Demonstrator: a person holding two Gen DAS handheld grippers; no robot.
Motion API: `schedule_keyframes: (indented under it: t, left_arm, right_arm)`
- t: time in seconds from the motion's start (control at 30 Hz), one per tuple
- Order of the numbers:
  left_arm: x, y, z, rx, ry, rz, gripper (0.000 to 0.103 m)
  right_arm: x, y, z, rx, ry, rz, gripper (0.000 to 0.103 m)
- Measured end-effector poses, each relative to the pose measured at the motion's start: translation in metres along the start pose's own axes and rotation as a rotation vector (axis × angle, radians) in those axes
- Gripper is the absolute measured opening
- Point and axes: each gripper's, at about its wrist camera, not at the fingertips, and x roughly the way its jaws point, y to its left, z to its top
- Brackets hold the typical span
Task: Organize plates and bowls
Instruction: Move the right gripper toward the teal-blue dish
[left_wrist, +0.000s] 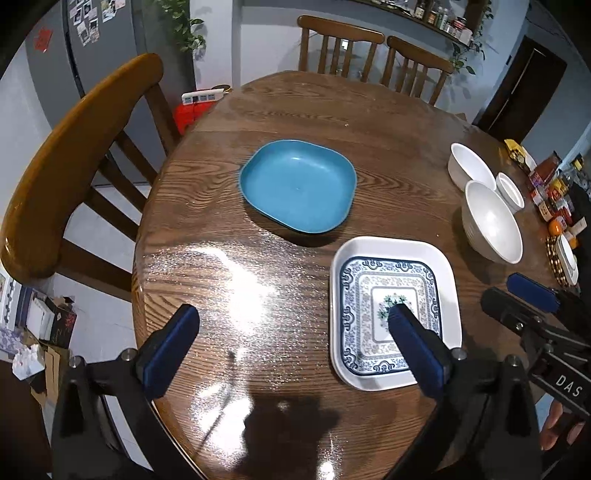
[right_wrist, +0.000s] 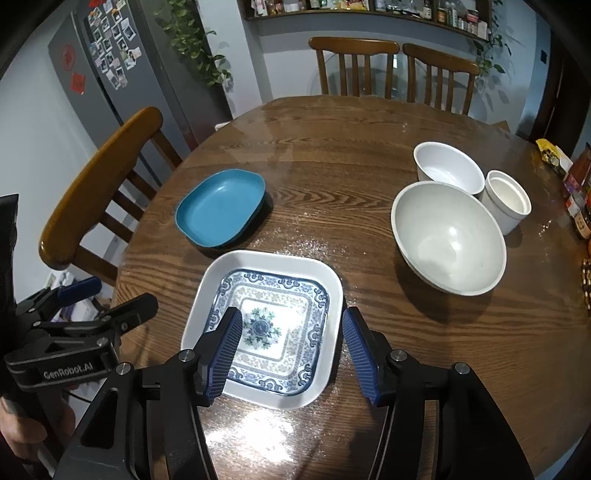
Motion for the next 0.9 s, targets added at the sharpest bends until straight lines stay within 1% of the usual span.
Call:
schedule_keyframes:
  t: [0.2, 0.4, 0.53, 0.67, 0.9]
  left_arm:
    - [-0.007, 0.011, 0.003, -0.014, 0.000, -0.015, 0.102]
    - [-0.024, 0.025, 0.009, -0.022, -0.028, -0.022, 0.102]
    - [-0.037, 0.038, 0.018, -0.034, -0.055, 0.003, 0.102]
    - [-0.054, 0.057, 0.026, -0.074, -0.077, 0.011, 0.102]
    - [-0.080, 0.078, 0.028, -0.107, -0.122, 0.042, 0.102]
  right_arm:
    - [0.002, 0.004, 0.005, -0.008, 0.006, 0.002, 0.057]
    - [0.007, 0.012, 0.011, -0.014, 0.013, 0.030, 0.057]
    - [0.007, 0.022, 0.017, -0.030, 0.008, 0.050, 0.057]
    - [0.004, 0.030, 0.025, -0.046, -0.004, 0.068, 0.057]
    - [0.001, 0.040, 0.039, -0.054, -0.025, 0.113, 0.057]
